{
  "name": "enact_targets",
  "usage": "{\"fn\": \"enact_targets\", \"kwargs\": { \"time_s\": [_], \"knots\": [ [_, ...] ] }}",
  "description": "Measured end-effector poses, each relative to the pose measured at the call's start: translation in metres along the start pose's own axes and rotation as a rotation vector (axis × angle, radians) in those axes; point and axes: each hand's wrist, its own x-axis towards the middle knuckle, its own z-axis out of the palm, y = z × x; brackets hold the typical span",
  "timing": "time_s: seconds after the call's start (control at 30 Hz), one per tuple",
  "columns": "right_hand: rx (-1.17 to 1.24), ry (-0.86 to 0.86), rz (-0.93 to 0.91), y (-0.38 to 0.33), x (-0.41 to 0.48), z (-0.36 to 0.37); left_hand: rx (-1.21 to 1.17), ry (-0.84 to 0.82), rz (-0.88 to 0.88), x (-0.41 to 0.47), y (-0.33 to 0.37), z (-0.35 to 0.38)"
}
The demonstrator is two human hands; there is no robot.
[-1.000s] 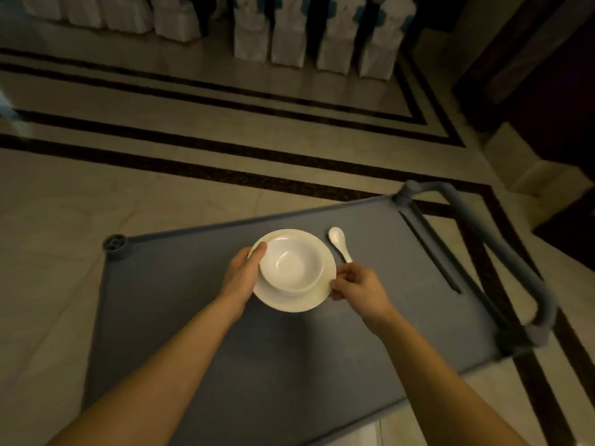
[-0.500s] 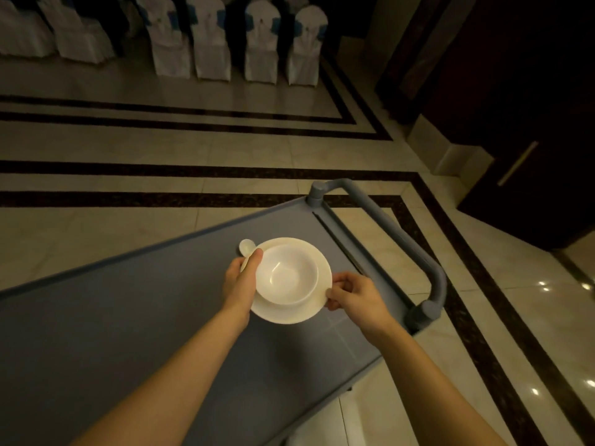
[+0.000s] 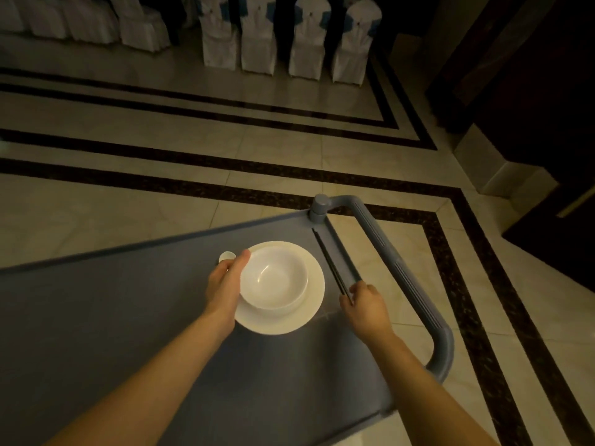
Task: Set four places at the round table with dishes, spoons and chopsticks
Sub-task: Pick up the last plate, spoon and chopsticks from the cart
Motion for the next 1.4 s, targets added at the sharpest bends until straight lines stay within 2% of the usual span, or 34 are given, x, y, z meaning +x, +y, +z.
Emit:
{"fn": "enact_targets", "kwargs": {
  "time_s": [0.2, 0.5, 0.63, 0.8, 0.97, 1.2, 1.4],
  "knots": [
    [-0.286, -0.079, -0.086, -0.006, 0.037, 0.010, -0.004, 0.066, 0.012, 0.014, 0.005, -0.009],
    [-0.404, -0.112, -0.017, -0.009, 0.052, 0.025, -0.019, 0.145, -0.010, 0.025, 0.007, -0.030],
    [-0.323, -0.106, 0.028, -0.010, 0.056, 0.029, -0.042, 0.184, -0.034, 0.029, 0.008, -0.041],
    [-0.250, -0.225, 0.097, -0.014, 0.063, 0.028, -0.057, 0.227, -0.054, 0.035, 0.011, -0.055],
    [0.079, -0.227, 0.187, -0.016, 0.063, 0.033, -0.059, 0.247, -0.059, 0.037, 0.012, -0.068],
    [0.141, -0.172, 0.021, -0.049, 0.053, 0.036, -0.099, 0.292, -0.051, 0.035, 0.014, -0.093],
    [0.246, -0.200, -0.066, -0.112, 0.039, 0.063, -0.145, 0.363, -0.049, 0.029, 0.015, -0.130]
  ]
}}
